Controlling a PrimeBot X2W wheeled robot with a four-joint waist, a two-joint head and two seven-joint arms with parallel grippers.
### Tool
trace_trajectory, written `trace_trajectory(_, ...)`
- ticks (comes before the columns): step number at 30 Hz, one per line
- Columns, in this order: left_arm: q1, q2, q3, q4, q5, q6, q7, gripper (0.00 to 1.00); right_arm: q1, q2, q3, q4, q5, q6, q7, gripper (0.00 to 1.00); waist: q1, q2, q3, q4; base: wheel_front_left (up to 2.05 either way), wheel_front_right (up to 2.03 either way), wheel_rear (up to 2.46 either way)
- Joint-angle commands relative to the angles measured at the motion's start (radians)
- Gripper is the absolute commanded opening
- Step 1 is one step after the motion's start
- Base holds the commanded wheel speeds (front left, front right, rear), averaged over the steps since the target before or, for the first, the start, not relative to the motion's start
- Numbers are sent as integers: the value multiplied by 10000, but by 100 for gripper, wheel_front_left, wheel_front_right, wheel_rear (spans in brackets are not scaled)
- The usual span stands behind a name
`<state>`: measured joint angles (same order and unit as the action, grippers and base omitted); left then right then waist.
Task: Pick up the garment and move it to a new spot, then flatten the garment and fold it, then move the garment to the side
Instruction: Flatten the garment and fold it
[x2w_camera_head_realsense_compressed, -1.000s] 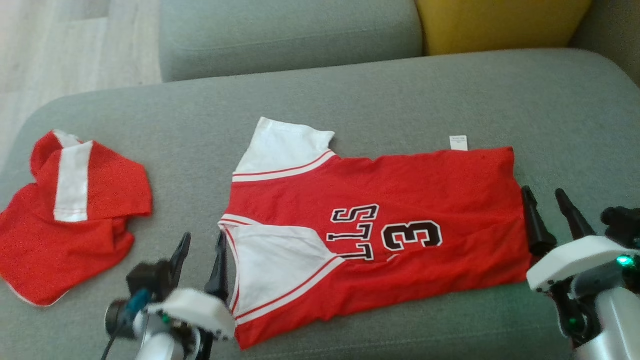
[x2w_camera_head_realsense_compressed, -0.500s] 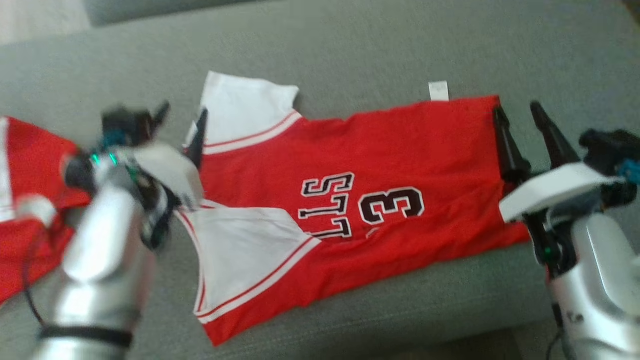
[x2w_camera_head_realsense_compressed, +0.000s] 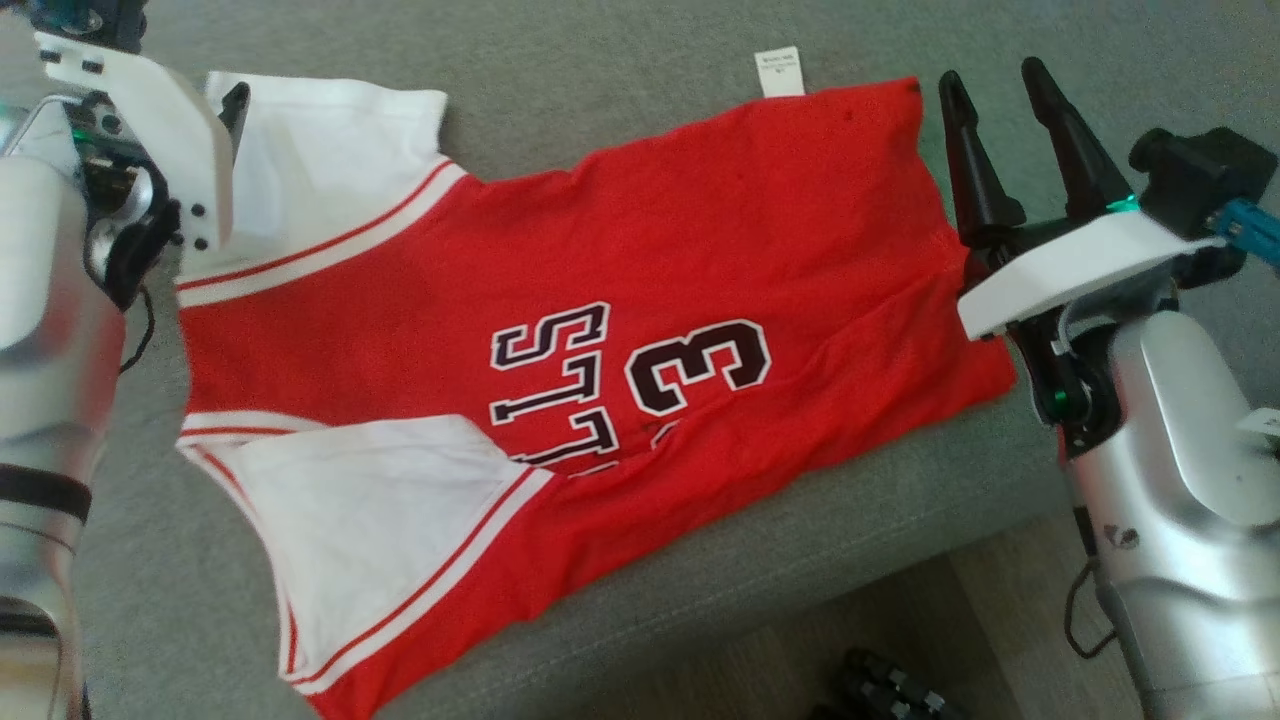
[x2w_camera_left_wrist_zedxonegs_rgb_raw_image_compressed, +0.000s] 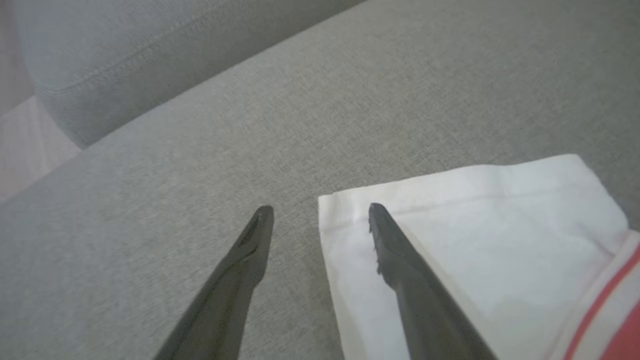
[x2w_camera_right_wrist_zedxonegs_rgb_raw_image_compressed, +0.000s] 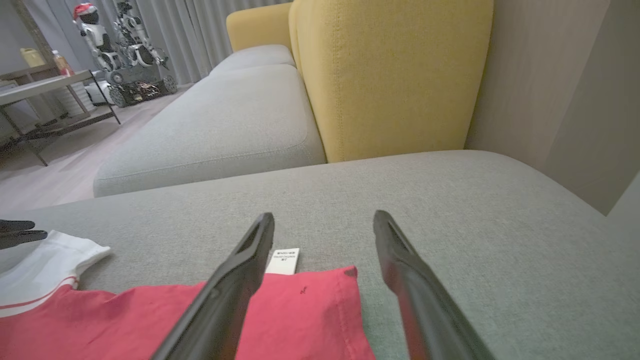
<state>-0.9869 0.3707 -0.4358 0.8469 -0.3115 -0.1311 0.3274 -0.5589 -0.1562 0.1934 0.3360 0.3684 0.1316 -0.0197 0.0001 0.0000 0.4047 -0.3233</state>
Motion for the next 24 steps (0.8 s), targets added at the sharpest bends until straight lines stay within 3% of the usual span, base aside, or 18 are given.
trace_trajectory(1,-550,535,99,-220,-264,7,174,100,-272,80,187,-250,36,-9,-138,100,-1,0,233,-251,0,0,0)
trace_trajectory(10,-976,1004,-1289,-4,-1052,5,701,97,-533,86,291,111,144,-9,-402,100,-1,0,371,-381,0,0,0)
trace_trajectory(11,-963,964,-1419,-11,-1205,5,758,0,-544,65,273,151,146,-9,-413,100,-1,0,366,-345,0,0,0)
trace_trajectory(18,-975,834,-1794,-473,-2161,5,325,0,-779,-332,44,446,280,-9,-178,100,-1,0,220,268,0,0,0)
trace_trajectory(24,-711,443,-1475,-1187,-2257,215,-2041,0,-1221,-1189,114,868,701,-9,933,100,-1,0,-63,1402,0,0,0)
